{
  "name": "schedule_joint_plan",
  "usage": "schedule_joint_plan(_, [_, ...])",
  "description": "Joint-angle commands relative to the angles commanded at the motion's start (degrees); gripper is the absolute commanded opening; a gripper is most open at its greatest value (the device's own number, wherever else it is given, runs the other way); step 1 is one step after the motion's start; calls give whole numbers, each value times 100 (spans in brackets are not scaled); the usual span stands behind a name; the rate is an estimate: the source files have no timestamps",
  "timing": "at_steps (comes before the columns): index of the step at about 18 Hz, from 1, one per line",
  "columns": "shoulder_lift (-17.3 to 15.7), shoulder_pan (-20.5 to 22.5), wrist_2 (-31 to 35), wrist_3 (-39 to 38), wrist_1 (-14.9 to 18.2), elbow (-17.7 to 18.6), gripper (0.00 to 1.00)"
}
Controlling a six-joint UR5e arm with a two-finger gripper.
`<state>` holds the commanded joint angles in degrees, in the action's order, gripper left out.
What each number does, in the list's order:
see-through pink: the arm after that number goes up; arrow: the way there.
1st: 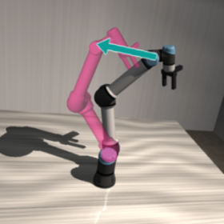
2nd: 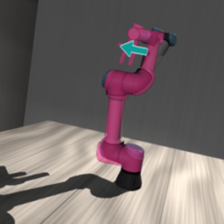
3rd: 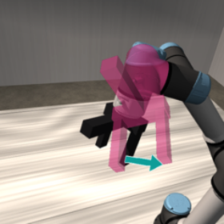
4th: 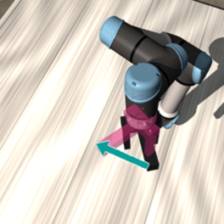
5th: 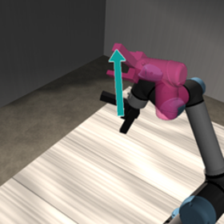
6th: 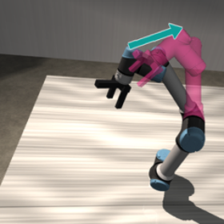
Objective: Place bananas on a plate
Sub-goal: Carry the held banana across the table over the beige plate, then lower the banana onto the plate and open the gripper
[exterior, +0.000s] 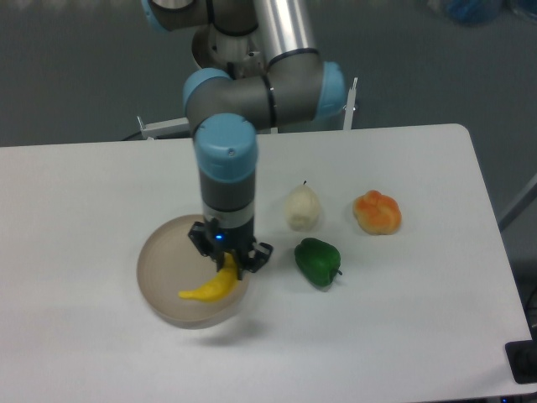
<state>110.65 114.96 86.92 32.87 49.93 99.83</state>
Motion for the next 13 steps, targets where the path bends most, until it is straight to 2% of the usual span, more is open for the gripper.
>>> schedule_joint_plan(3, [157, -87, 192, 123, -167, 98, 32])
schedule_joint_plan(5, [246, -289, 473, 132, -203, 106, 32])
schedule_joint_plan(10, [465, -395, 545, 106, -229, 45, 32])
schedule_joint_plan(13, [527, -431, 554, 53, -378, 124, 32])
